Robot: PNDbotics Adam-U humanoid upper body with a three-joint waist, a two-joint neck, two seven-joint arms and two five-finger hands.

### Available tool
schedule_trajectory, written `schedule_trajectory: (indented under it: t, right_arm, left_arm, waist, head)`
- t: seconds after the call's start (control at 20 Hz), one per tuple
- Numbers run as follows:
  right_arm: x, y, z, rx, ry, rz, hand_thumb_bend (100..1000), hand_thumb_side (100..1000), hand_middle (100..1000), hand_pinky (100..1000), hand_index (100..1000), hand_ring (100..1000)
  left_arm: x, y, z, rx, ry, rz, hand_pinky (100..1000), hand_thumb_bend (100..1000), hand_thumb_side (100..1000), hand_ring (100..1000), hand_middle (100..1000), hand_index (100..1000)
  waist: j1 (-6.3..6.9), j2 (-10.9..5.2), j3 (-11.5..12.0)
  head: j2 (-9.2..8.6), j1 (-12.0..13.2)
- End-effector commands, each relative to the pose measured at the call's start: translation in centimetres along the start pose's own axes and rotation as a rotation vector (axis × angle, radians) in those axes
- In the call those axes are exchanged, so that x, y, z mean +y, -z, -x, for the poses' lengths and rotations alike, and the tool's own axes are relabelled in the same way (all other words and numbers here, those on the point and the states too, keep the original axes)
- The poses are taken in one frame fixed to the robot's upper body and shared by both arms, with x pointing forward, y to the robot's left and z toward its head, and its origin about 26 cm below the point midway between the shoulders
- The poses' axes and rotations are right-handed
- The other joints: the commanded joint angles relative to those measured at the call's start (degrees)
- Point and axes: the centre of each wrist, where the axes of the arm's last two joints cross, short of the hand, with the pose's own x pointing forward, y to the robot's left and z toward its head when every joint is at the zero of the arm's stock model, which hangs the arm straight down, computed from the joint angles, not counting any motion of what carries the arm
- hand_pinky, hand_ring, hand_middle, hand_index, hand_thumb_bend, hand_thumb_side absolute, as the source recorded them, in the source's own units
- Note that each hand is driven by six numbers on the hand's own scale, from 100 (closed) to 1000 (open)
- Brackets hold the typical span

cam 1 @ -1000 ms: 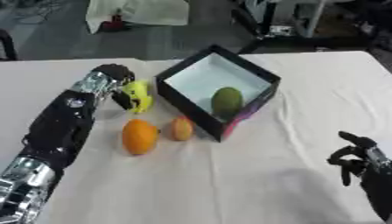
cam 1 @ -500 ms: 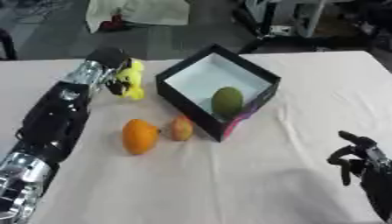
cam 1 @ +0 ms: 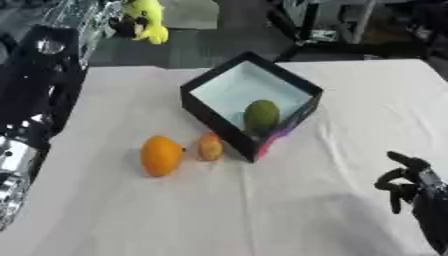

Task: Pick up objects on the table and place them in the box.

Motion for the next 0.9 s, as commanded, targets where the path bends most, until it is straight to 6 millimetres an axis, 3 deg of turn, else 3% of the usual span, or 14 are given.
schedule_trajectory:
  t: [0.05,0.25,0.45,0.65,0.75,0.9]
  right_arm:
    - [-0.2,0.2,-0.4,-0.015,-0.013,-0.009,100,1000,508,737,890,236]
    - [-0.1,0.3,-0.5,-0.021,-0.010,-0.015,100,1000,507,737,890,236]
    - [0.0,0.4,-0.5,-0.022,-0.008,-0.017,100,1000,507,737,890,236]
    - [0.0,0.4,-0.5,-0.022,-0.008,-0.018,100,1000,507,737,890,236]
    - [0.0,0.4,-0.5,-0.021,-0.008,-0.017,100,1000,507,737,890,236]
    - [-0.1,0.4,-0.4,-0.019,-0.009,-0.016,100,1000,507,737,890,236]
  left_arm:
    - [0.7,0.9,-3.6,-0.115,-0.010,0.002,614,145,100,337,330,503]
    - [-2.1,1.5,-7.8,-0.194,-0.049,0.068,624,130,100,350,347,520]
    - [-4.6,1.5,-10.3,-0.226,-0.063,0.111,651,163,110,414,415,591]
    - [-6.1,1.3,-11.1,-0.245,-0.059,0.124,711,319,447,612,647,807]
    - [-5.8,1.3,-10.8,-0.247,-0.042,0.104,745,443,671,709,764,866]
    - [-4.2,1.3,-9.5,-0.235,-0.005,0.047,774,506,806,769,840,915]
  waist:
    - [-0.25,-0.79,-0.2]
    - [-0.42,-0.61,-0.7]
    - [-0.46,-0.43,-0.8]
    - [-0.47,-0.35,-0.8]
    - [-0.48,-0.37,-0.7]
    - [-0.44,-0.43,-0.5]
  head:
    - [-0.09,0.1]
    - [-0.09,0.2]
    - [-0.09,0.4]
    - [-0.09,0.3]
    - [-0.09,0.3]
    - [-0.09,0.2]
